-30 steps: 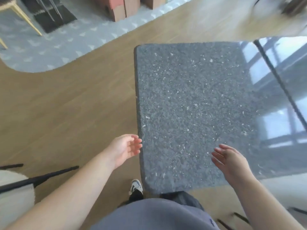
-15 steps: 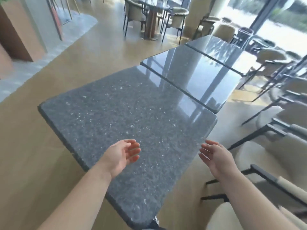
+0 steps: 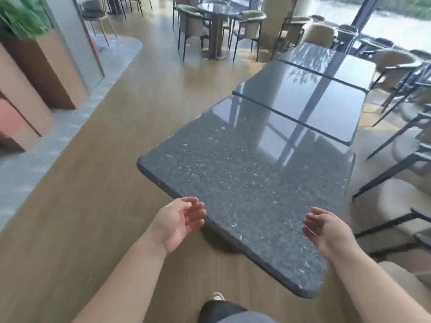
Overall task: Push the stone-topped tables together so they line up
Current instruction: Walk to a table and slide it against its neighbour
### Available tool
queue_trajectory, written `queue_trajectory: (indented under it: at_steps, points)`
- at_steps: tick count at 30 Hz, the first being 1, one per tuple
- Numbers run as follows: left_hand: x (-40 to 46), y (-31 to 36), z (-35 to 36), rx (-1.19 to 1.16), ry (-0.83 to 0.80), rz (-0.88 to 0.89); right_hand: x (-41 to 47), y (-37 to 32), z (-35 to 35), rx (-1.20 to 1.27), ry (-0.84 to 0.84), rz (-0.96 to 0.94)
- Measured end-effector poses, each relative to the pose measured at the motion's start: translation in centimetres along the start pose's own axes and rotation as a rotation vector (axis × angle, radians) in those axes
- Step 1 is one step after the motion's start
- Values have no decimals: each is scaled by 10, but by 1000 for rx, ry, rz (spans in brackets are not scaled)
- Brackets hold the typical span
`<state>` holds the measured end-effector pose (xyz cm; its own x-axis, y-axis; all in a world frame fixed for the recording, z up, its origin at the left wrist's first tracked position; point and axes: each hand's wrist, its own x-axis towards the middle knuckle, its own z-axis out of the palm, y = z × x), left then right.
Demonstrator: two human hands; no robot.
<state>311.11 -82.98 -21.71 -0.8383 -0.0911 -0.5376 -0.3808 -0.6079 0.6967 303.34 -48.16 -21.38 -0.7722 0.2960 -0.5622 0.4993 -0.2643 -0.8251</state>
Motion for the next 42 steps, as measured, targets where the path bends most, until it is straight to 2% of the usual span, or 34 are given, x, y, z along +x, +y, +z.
queue_trajectory:
  at_steps: [8,15,19,25,37,42]
  points:
    - [59,118,-87,62,34,64,4,8,160,-33,-41,-33]
    - [178,247,-145,195,71,48,64,10,339,59,-39,19]
    - [233,305,-153,216,22,28,81,-9,412,77,-17,-4]
    - [309,367,-163,195,-52,-84,92,-30,485,95,70,-5]
    - [494,536,-223,416,-255,-188,126,-18,684,266,307,-27]
    - [557,593,-208,492,-377,-259,123,-28,748,322,395,-54]
